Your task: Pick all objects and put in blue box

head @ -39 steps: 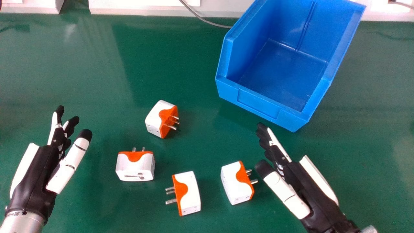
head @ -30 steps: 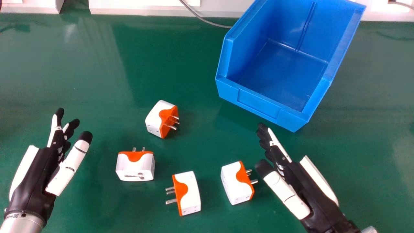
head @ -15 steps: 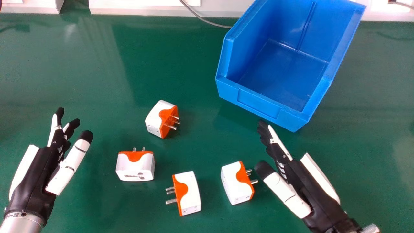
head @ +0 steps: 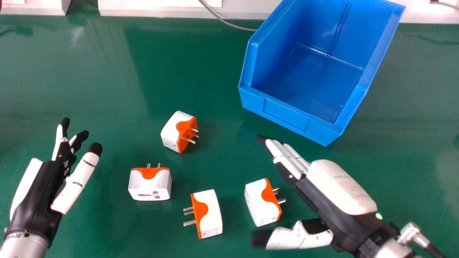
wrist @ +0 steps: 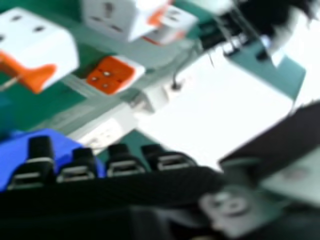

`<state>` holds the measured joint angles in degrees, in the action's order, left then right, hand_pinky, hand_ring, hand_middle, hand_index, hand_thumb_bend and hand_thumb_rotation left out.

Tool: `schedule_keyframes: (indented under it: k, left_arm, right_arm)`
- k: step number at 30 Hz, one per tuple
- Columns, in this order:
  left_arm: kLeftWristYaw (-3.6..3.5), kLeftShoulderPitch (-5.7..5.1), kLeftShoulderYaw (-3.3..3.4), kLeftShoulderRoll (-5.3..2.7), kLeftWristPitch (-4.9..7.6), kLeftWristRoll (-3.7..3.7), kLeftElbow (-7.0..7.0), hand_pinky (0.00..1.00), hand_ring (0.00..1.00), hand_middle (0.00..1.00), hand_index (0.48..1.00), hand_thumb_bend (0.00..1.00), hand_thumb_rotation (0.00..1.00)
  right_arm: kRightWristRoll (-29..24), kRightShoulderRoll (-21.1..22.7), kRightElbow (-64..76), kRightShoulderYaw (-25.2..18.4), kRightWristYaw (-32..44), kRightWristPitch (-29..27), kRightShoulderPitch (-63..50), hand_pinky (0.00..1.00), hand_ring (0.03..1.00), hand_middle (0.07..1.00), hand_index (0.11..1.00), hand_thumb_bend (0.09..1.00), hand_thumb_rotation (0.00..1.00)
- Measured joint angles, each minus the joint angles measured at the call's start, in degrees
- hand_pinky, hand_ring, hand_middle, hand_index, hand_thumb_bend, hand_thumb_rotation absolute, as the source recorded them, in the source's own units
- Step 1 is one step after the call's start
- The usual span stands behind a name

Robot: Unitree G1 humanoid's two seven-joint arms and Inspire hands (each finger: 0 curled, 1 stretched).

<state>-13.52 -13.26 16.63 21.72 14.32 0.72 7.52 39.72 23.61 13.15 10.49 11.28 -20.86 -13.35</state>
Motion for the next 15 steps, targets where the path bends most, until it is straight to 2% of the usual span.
schedule_keyframes:
  k: [3, 5, 9, 12, 15]
  left_arm:
    - [-0.19, 0.48, 0.00, 0.00, 0.12, 0.36, 0.60, 0.99, 0.98, 0.97, 0.935, 0.47, 0.83]
    - [-0.25, 0.85, 0.01, 0.00, 0.18, 0.45, 1.26, 0.99, 0.98, 0.97, 0.935, 0.47, 0.83]
    - [-0.18, 1.30, 0.01, 0.01, 0.14, 0.40, 1.61, 1.00, 0.98, 0.96, 0.933, 0.47, 0.84]
    - [-0.15, 1.45, 0.01, 0.02, 0.17, 0.37, 1.85, 1.00, 0.98, 0.97, 0.936, 0.47, 0.84]
    - [-0.28, 1.86, 0.03, 0.03, 0.48, 0.45, 2.73, 1.00, 0.99, 0.97, 0.933, 0.47, 0.83]
  right_arm:
    - [3.27, 1.19, 0.53, 1.15, 0.69, 0.59, 2.65, 0.83, 0.948, 0.979, 0.929, 0.870, 0.54]
    - [4.24, 1.84, 0.27, 1.86, 1.37, 0.92, 4.31, 0.82, 0.942, 0.972, 0.920, 0.878, 0.52]
    - [6.76, 3.59, -2.01, 3.57, 2.14, 1.59, 7.93, 0.82, 0.941, 0.970, 0.915, 0.865, 0.55]
    - [8.24, 4.33, -4.56, 4.63, 1.60, 1.41, 10.22, 0.80, 0.921, 0.944, 0.892, 0.850, 0.51]
    - [10.27, 5.15, -7.62, 6.01, 0.61, 1.11, 12.42, 0.82, 0.926, 0.946, 0.897, 0.817, 0.53]
